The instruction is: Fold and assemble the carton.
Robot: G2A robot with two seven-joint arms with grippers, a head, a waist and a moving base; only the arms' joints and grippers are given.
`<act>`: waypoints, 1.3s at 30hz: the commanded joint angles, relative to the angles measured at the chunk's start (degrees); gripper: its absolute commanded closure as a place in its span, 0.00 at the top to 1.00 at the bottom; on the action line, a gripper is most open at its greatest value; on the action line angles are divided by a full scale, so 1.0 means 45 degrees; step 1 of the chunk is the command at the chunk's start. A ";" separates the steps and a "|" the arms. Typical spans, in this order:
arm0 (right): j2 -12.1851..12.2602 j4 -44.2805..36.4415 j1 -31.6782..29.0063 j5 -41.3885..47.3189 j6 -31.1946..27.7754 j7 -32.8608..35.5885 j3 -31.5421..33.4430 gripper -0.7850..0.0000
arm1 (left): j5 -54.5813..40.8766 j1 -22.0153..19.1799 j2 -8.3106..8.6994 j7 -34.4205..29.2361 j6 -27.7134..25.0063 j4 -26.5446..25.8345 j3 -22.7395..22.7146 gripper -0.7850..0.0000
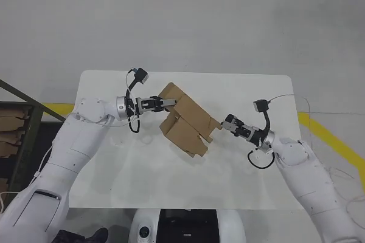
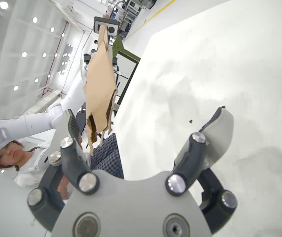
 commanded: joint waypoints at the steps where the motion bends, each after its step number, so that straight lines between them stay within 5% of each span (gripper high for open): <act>1: -0.0051 0.0039 0.0146 0.0146 -0.0027 0.0223 -0.0233 1.00 | 0.0000 0.0000 0.0000 0.0000 0.0000 0.0000 0.0000 0.00; 8: -0.0239 0.0237 0.0583 0.0927 -0.0310 0.0848 -0.0940 0.98 | 0.0000 0.0000 0.0000 0.0000 0.0000 0.0000 0.0000 0.00; 11: -0.0284 0.0345 0.0704 0.1278 -0.0354 0.1069 -0.1088 0.79 | 0.0000 0.0000 0.0000 0.0000 0.0000 0.0000 0.0000 0.00; 14: -0.0307 0.0459 0.0806 0.1667 -0.0363 0.1310 -0.1152 0.49 | 0.0000 0.0000 0.0000 0.0000 0.0000 0.0000 0.0000 0.00; 28: -0.0437 0.0609 0.1057 0.3127 -0.0111 0.2503 -0.1613 0.35 | 0.0000 0.0000 0.0000 0.0000 0.0000 0.0000 0.0000 0.00; 30: -0.0459 0.0659 0.1095 0.3418 -0.0088 0.2717 -0.1675 0.30 | 0.0000 0.0000 0.0000 0.0000 0.0000 0.0000 0.0000 0.00; 34: -0.0487 0.0820 0.1199 0.3772 -0.0079 0.3074 -0.1731 0.02 | 0.0000 0.0000 0.0000 0.0000 0.0000 0.0000 0.0000 0.00; 39: -0.0516 0.0942 0.1270 0.3901 -0.0019 0.3258 -0.1777 0.00 | 0.0000 0.0000 0.0000 0.0000 0.0000 0.0000 0.0000 0.00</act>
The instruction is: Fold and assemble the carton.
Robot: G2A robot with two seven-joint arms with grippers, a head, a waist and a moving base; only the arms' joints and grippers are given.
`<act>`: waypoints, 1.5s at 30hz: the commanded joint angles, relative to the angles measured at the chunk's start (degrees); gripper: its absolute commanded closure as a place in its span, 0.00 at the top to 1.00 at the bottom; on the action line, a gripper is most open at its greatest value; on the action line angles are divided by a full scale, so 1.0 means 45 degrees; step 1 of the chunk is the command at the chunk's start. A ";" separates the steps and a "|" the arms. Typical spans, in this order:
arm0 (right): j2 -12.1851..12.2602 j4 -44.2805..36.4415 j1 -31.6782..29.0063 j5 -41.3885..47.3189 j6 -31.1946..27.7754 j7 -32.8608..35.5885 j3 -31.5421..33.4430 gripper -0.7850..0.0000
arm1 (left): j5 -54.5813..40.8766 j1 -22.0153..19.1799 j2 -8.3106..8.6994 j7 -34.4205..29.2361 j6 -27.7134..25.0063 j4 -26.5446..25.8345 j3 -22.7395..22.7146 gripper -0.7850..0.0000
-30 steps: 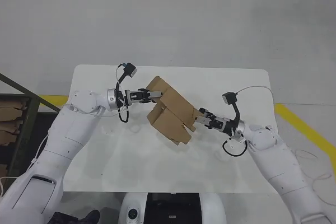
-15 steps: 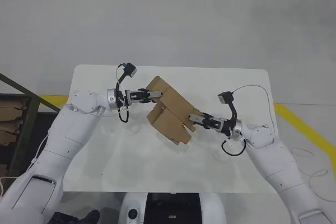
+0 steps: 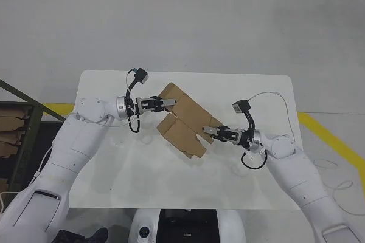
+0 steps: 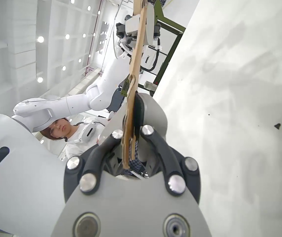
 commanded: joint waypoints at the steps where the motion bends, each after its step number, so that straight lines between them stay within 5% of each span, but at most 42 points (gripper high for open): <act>1: -0.0006 0.0045 0.0018 0.0018 0.0034 0.0031 0.0000 0.00 | 0.0000 0.0000 0.0000 0.0000 0.0000 0.0000 0.0000 0.00; 3: -0.0010 0.0072 0.0027 0.0051 0.0072 0.0073 0.0007 0.00 | 0.0000 0.0000 0.0000 0.0000 0.0000 0.0000 0.0000 0.00; 5: -0.0010 0.0085 0.0020 0.0146 0.0089 0.0139 0.0033 0.00 | 0.0000 0.0000 0.0000 0.0000 0.0000 0.0000 0.0000 0.86; 6: -0.0009 0.0081 0.0010 0.0195 0.0102 0.0165 0.0045 0.00 | 0.0000 0.0000 0.0000 0.0000 0.0000 0.0000 0.0000 1.00; 17: 0.0094 0.0324 -0.0290 0.1320 0.0263 0.0421 0.0654 0.00 | 0.0000 0.0000 0.0000 0.0000 0.0000 0.0000 0.0000 1.00; 26: 0.0363 0.0031 -0.0900 0.1217 0.1209 -0.0820 0.1883 0.00 | 0.0000 0.0000 0.0000 0.0000 0.0000 0.0000 0.0000 1.00; 35: 0.0525 -0.2290 -0.2617 -0.0673 0.2904 -0.4463 0.2741 0.00 | 0.0000 0.0000 0.0000 0.0000 0.0000 0.0000 0.0000 1.00; 45: 0.0293 -0.4258 -0.4148 -0.1583 0.4125 -0.7533 0.2130 0.00 | 0.0580 0.0189 -0.0075 0.0403 0.0484 -0.0729 0.0354 1.00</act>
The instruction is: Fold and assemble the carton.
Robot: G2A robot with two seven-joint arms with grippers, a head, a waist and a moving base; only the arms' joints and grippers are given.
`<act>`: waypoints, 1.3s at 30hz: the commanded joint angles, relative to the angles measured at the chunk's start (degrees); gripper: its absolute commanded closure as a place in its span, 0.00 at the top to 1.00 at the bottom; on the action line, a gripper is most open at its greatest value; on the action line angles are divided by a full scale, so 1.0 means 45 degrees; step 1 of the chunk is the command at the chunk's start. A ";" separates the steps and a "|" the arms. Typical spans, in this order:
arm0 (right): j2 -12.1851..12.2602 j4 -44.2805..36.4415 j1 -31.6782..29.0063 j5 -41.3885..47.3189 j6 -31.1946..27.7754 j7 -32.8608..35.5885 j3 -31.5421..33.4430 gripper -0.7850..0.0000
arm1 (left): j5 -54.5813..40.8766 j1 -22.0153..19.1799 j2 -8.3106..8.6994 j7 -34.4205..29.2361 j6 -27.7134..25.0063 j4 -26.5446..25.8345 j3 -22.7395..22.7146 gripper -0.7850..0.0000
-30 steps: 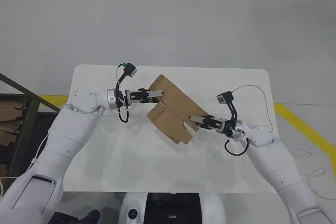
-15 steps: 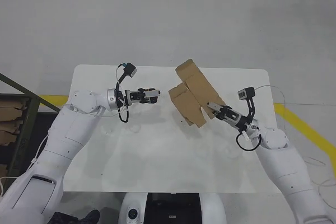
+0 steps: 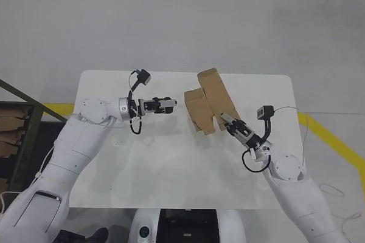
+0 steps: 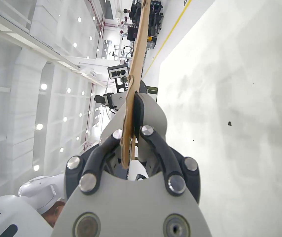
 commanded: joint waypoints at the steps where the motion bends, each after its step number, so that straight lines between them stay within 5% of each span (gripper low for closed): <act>1: -0.0055 -0.0162 -0.0157 -0.0180 0.0038 -0.0596 -0.0110 0.00 | 0.0127 0.0027 -0.0054 0.0081 0.0152 -0.0188 0.0203 1.00; 23: -0.0526 -0.0709 -0.0568 -0.1105 0.0191 -0.3060 -0.0589 0.00 | -0.0750 -0.0831 -0.1144 0.0931 -0.0323 0.0894 0.2350 0.99; 30: -0.0632 -0.0725 -0.0560 -0.1455 -0.0132 -0.3345 -0.0559 0.00 | -0.1756 -0.0964 -0.1362 0.0737 -0.0326 0.1539 0.2377 0.50; 39: -0.0744 -0.0817 -0.0683 -0.1974 -0.0265 -0.3728 -0.0482 0.00 | -0.2344 -0.1146 -0.1572 0.0249 -0.0261 0.2106 0.2386 0.37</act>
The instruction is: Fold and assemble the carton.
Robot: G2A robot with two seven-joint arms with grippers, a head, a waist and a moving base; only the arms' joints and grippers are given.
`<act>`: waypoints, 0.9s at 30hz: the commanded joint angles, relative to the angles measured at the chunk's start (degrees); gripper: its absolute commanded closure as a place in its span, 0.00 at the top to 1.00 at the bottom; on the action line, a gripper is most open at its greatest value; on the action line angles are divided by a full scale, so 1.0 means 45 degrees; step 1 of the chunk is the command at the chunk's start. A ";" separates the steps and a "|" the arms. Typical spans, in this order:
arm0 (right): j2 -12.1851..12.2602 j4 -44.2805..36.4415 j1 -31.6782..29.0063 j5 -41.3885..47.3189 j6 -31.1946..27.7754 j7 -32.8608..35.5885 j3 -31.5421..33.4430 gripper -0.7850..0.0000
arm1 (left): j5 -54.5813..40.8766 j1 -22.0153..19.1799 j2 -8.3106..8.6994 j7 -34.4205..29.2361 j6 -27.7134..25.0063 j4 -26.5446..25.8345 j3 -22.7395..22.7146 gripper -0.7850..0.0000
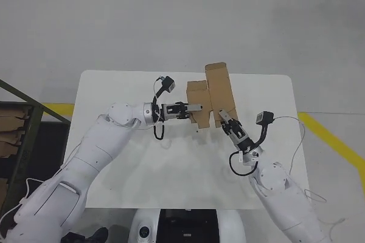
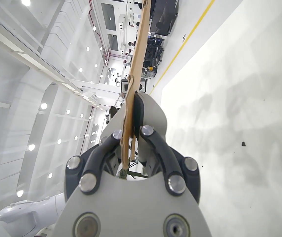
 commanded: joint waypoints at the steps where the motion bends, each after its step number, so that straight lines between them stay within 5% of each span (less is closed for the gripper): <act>1: -0.0018 -0.0010 -0.0018 -0.0049 0.0030 -0.0021 0.0027 0.00 | -0.0032 -0.0023 -0.0036 -0.0028 0.0001 0.0070 -0.0006 0.36; 5: -0.0055 -0.0036 -0.0061 -0.0213 0.0066 -0.0027 0.0076 0.00 | -0.0061 -0.0058 -0.0102 -0.0075 -0.0026 0.0171 -0.0042 0.31; 8: -0.0091 -0.0108 -0.0100 -0.0155 -0.0019 0.0133 0.0032 0.00 | -0.0090 -0.0059 -0.0144 -0.0132 -0.0041 0.0219 -0.0073 0.20; 10: -0.0109 -0.0033 -0.0052 0.0013 -0.0023 0.0321 0.0056 0.00 | -0.0101 -0.0056 -0.0172 -0.0160 -0.0032 0.0248 -0.0088 0.02; 12: -0.0129 0.0020 -0.0020 0.0023 -0.0044 0.0382 0.0083 0.02 | -0.0124 -0.0049 -0.0199 -0.0191 -0.0038 0.0268 -0.0110 0.00; 14: -0.0145 0.0028 -0.0001 -0.0042 -0.0195 0.0501 0.0087 0.39 | -0.0123 -0.0039 -0.0219 -0.0229 -0.0049 0.0303 -0.0140 0.00; 15: -0.0154 0.0024 -0.0008 0.0039 -0.0310 0.0635 0.0075 0.91 | -0.0133 -0.0032 -0.0226 -0.0259 -0.0048 0.0323 -0.0163 0.00; 16: -0.0160 0.0044 -0.0010 0.0174 -0.0393 0.0805 0.0076 1.00 | -0.0175 -0.0024 -0.0230 -0.0290 -0.0056 0.0343 -0.0204 0.00; 27: -0.0058 0.0673 0.0104 0.0967 -0.0929 0.1726 0.1275 1.00 | 0.0198 -0.0233 -0.0007 -0.2019 0.0017 0.0693 -0.0900 0.00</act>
